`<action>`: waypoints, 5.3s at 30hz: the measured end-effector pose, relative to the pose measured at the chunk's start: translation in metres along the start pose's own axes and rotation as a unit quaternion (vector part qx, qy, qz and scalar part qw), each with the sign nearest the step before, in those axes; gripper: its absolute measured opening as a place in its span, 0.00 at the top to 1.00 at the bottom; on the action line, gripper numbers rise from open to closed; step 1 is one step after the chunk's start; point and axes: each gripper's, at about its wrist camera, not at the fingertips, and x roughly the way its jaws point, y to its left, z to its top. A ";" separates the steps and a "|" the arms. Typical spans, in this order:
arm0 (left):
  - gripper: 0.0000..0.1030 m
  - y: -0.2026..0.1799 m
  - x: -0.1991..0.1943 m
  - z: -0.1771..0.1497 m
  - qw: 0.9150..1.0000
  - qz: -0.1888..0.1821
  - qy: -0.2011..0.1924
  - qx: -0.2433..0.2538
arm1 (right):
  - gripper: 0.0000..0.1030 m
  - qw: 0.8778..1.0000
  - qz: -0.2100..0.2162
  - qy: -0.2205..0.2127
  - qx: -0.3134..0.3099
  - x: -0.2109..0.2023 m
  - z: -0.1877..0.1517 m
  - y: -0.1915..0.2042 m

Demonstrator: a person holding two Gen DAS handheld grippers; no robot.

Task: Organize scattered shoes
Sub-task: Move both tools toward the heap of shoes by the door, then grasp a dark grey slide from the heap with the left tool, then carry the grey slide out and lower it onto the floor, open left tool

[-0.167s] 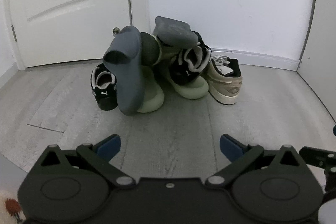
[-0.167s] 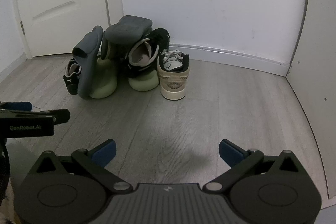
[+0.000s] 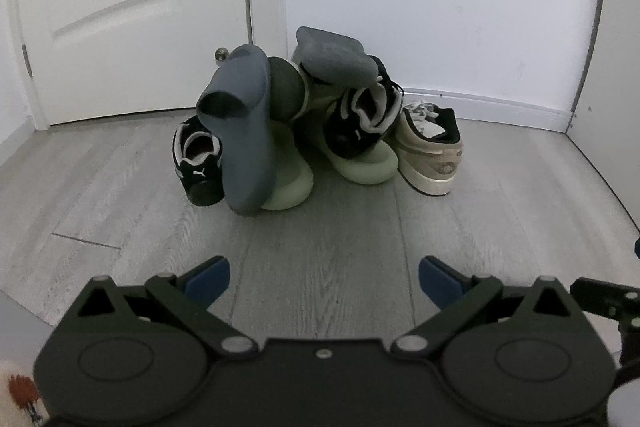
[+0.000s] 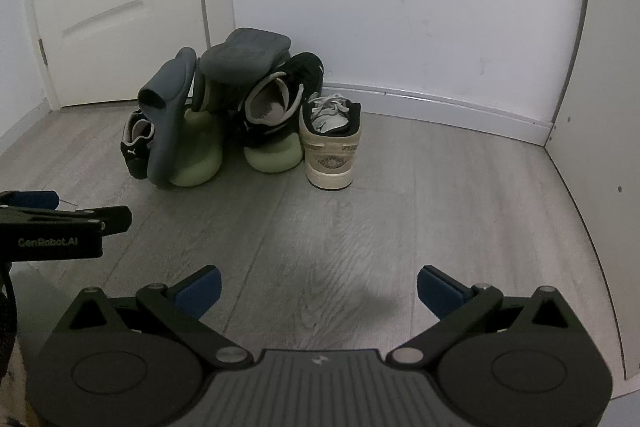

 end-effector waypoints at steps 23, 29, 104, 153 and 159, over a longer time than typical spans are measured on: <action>0.01 -0.015 -0.002 -0.010 1.000 0.008 0.004 0.008 | 0.00 1.000 0.004 0.004 -0.004 0.003 0.000 -0.001; 0.01 -0.017 -0.004 -0.014 1.000 0.008 0.005 0.008 | 0.00 1.000 0.006 0.005 -0.005 0.003 0.000 -0.001; 0.51 0.065 0.161 0.091 0.981 0.022 -0.166 -0.092 | 0.00 0.994 0.058 0.005 0.093 0.136 0.037 -0.029; 0.80 0.016 0.075 0.013 0.981 -0.151 -0.109 -0.060 | 0.00 0.996 0.031 -0.013 0.081 0.128 0.027 -0.025; 0.79 -0.032 0.085 -0.008 0.975 -0.212 -0.073 -0.007 | 0.00 0.996 -0.010 -0.014 0.088 0.119 0.018 -0.047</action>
